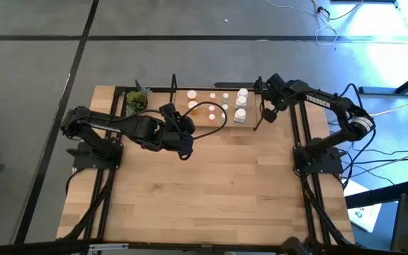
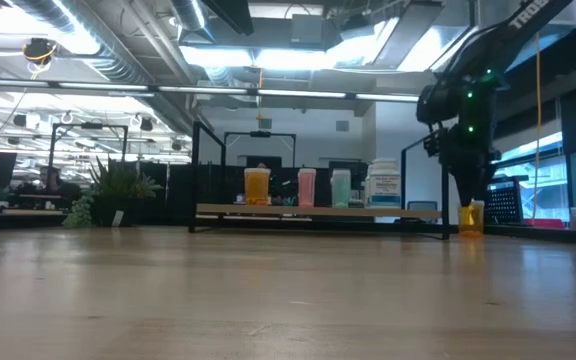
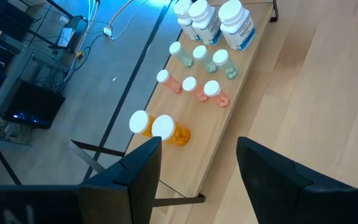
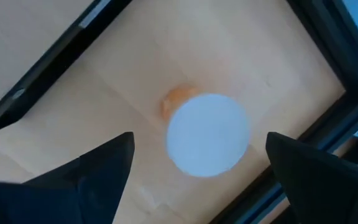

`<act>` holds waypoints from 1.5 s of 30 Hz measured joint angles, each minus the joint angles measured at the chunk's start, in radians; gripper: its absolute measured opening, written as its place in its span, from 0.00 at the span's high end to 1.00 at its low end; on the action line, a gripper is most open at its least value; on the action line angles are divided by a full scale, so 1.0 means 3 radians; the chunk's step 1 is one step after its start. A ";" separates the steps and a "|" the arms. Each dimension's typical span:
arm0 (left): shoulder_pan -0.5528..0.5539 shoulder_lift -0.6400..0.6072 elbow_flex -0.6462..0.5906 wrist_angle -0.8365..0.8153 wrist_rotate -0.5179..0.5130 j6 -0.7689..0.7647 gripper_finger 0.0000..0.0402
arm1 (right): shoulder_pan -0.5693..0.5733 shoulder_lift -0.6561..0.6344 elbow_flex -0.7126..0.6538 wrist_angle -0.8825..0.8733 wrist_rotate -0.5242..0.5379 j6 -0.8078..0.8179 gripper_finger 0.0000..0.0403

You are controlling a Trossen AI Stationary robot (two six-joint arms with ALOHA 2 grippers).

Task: Pick and place medicine bottles onto shelf by color
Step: Put the orange pill bottle on the shelf aligned with the orange pill bottles

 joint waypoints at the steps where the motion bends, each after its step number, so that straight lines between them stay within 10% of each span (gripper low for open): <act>1: 0.0001 0.0000 0.0000 0.0000 0.0000 -0.0001 0.50 | 0.0000 0.0013 0.0001 0.0028 0.0011 -0.0016 0.09; 15: 0.0000 0.0000 0.0000 -0.0001 0.0000 -0.0001 0.50 | -0.0072 0.0205 0.0001 0.0131 0.0020 -0.0093 0.10; 32: 0.0000 0.0000 0.0000 0.0000 0.0001 0.0000 0.50 | -0.0071 0.0209 0.0001 0.0156 -0.0056 -0.0142 0.47; 45: 0.0000 0.0000 0.0000 0.0000 0.0001 0.0000 0.50 | -0.0070 0.0202 0.0003 0.0044 -0.0067 -0.0050 0.48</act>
